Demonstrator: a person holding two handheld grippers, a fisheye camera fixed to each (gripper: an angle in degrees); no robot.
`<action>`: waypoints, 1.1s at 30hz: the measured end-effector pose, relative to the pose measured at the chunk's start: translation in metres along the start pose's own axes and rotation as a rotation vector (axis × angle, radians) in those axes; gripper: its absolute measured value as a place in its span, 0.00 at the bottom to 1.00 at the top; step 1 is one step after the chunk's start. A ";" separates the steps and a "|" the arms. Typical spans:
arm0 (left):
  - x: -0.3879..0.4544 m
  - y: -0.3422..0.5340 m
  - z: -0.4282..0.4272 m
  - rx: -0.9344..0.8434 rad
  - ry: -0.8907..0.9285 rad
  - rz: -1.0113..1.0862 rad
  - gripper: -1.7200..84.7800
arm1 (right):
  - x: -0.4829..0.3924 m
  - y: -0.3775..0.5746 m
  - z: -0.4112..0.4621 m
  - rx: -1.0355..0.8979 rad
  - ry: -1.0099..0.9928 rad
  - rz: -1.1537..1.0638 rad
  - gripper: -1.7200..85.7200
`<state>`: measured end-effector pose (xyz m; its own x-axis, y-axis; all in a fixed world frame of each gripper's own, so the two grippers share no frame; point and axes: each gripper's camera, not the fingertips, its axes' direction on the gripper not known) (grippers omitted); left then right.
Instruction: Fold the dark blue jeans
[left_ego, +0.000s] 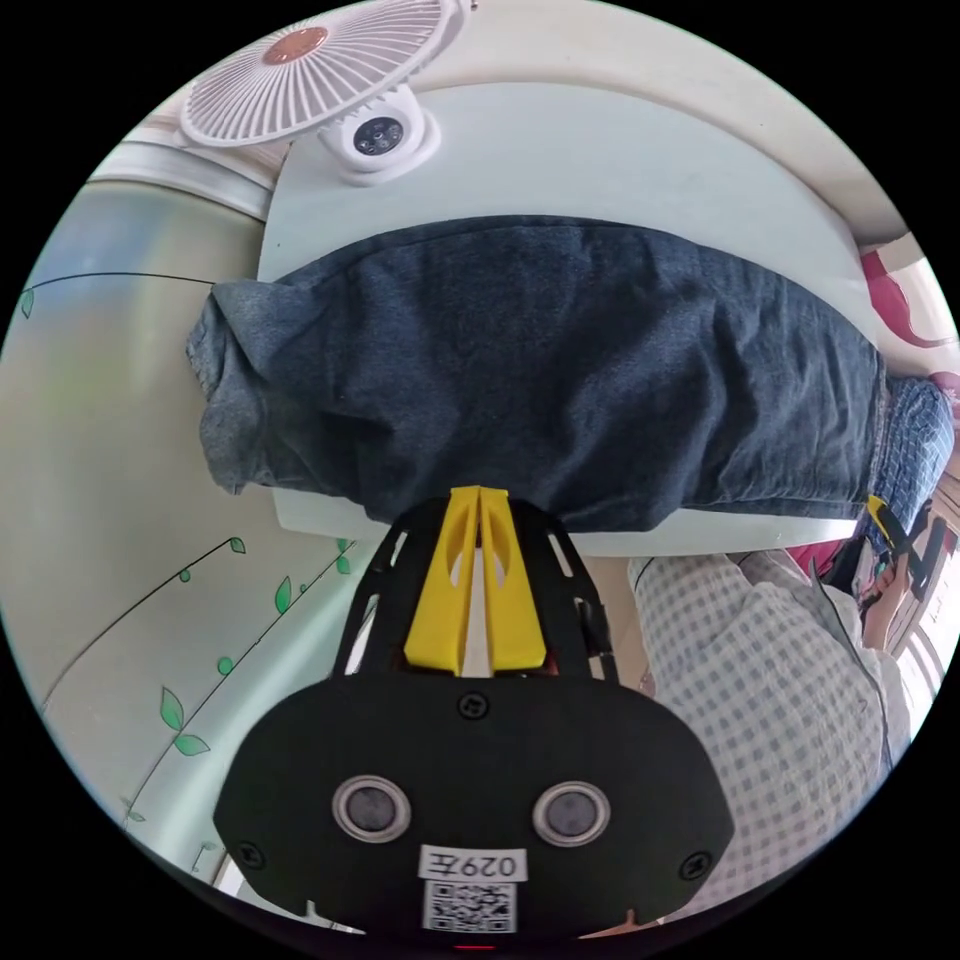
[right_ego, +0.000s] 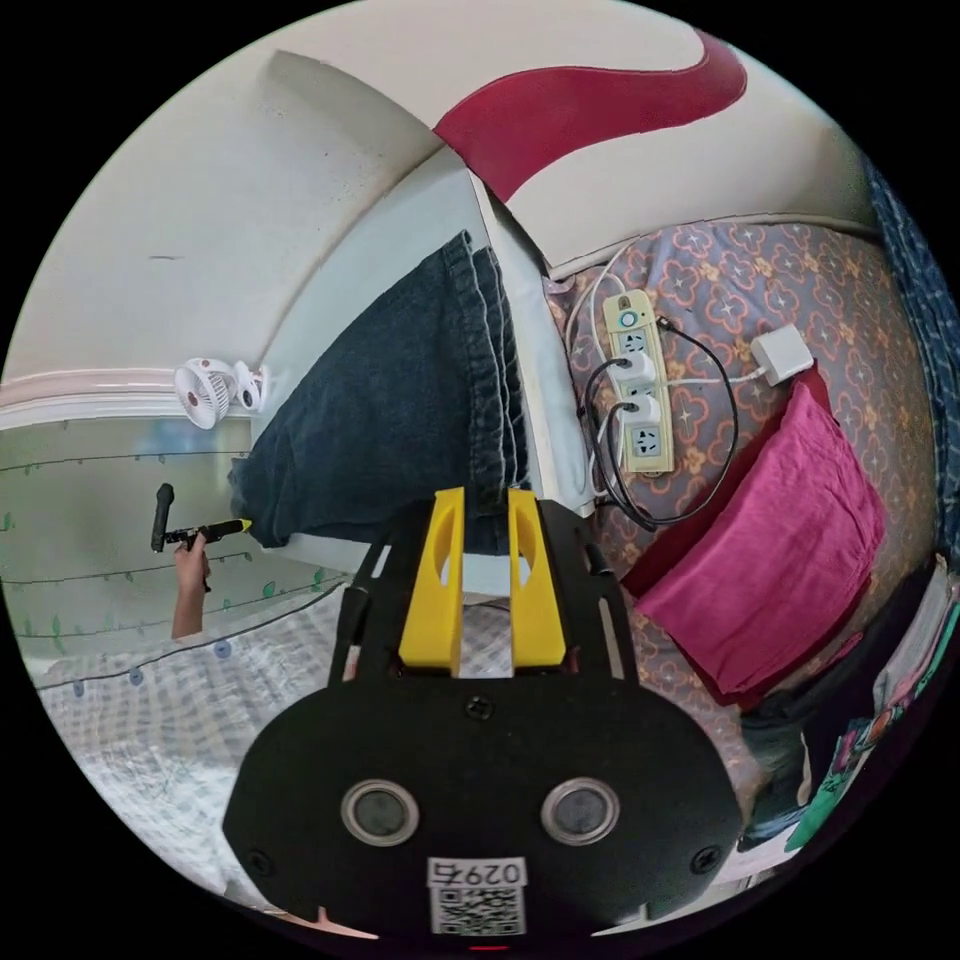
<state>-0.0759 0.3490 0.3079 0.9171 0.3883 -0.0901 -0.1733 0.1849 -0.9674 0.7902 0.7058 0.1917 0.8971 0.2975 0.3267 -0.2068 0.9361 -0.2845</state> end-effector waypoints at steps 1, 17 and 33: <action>0.003 0.000 0.003 -0.003 0.000 0.001 0.01 | 0.000 0.002 -0.004 0.006 0.011 -0.012 0.05; 0.043 0.000 0.063 -0.086 0.043 0.031 0.01 | 0.065 0.043 -0.055 -0.068 -0.019 0.047 0.02; 0.203 0.046 0.082 0.070 -0.110 0.627 0.18 | 0.107 0.024 -0.078 -0.328 -0.039 0.019 0.02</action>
<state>0.0725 0.5106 0.2647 0.5926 0.5318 -0.6050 -0.6909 -0.0506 -0.7212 0.9111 0.7456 0.1496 0.8772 0.3270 0.3515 -0.0805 0.8220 -0.5638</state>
